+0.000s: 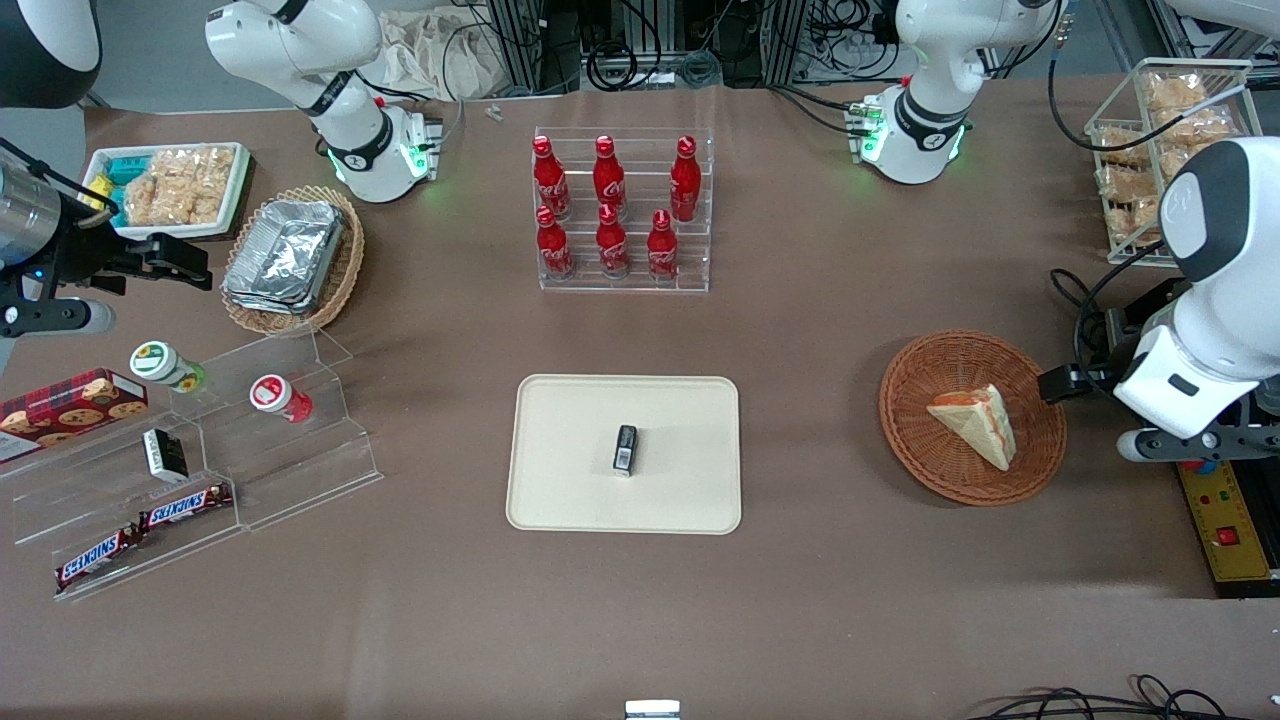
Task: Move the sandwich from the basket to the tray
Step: 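Lower the open left gripper over the wrapped sandwich in the wicker basket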
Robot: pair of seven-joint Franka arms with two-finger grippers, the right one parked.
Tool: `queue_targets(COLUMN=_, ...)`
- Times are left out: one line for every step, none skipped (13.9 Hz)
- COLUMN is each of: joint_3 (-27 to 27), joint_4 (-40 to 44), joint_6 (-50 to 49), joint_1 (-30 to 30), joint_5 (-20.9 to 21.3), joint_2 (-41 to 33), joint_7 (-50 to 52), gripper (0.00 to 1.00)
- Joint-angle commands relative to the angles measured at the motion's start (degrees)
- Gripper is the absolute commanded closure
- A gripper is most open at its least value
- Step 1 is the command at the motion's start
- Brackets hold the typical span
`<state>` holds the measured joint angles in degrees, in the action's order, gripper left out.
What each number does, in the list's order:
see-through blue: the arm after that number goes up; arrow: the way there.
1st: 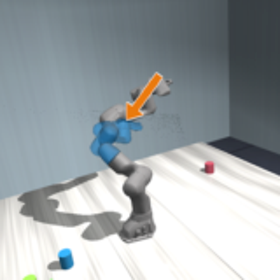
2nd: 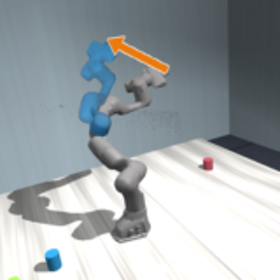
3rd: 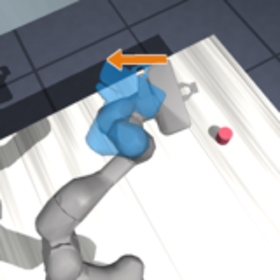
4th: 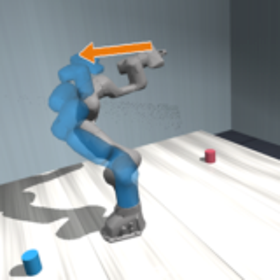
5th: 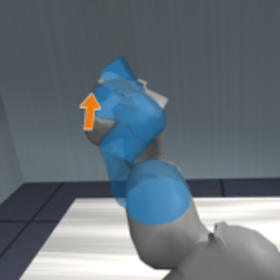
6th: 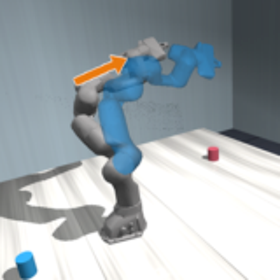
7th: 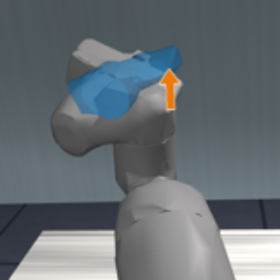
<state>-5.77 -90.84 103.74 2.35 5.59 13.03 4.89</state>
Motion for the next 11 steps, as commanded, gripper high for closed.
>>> queue_targets(joint_3=-0.12, joint_4=1.63, joint_6=-1.09, joint_1=0.11, joint_5=0.74, joint_2=0.77, joint_7=-0.49, gripper=0.00)
queue_targets(joint_3=-0.12, joint_4=1.72, joint_6=-1.09, joint_1=0.11, joint_5=0.30, joint_2=0.94, joint_7=-0.40, gripper=0.00)
queue_targets(joint_3=-0.12, joint_4=1.63, joint_6=-1.09, joint_1=0.11, joint_5=0.21, joint_2=0.86, joint_7=-0.14, gripper=0.00)
queue_targets(joint_3=-0.12, joint_4=1.54, joint_6=-1.17, joint_1=-0.07, joint_5=0.21, joint_2=0.95, joint_7=0.38, gripper=0.01)
queue_targets(joint_3=-0.12, joint_4=1.11, joint_6=-1.35, joint_1=-0.33, joint_5=0.21, joint_2=0.95, joint_7=0.82, gripper=0.01)
queue_targets(joint_3=-0.12, joint_4=0.93, joint_6=-2.40, joint_1=-0.42, joint_5=0.21, joint_2=0.95, joint_7=4.13, gripper=0.01)
queue_targets(joint_3=-0.21, joint_4=0.49, joint_6=-3.97, joint_1=-0.42, joint_5=0.12, joint_2=1.03, joint_7=9.56, gripper=0.01)
queue_targets(joint_3=-0.29, joint_4=-0.12, joint_6=-3.99, joint_1=-0.59, joint_5=-0.06, joint_2=1.03, joint_7=14.75, gripper=0.01)
queue_targets(joint_3=-0.38, joint_4=-1.08, joint_6=-3.47, joint_1=-0.68, joint_5=-0.06, joint_2=1.03, joint_7=19.50, gripper=0.01)
queue_targets(joint_3=-0.56, joint_4=-2.05, joint_6=-2.94, joint_1=-0.77, joint_5=-0.23, joint_2=1.03, joint_7=24.42, gripper=0.01)
queue_targets(joint_3=-0.99, joint_4=-3.71, joint_6=-1.54, joint_1=-0.77, joint_5=-1.36, joint_2=1.03, joint_7=28.91, gripper=0.00)
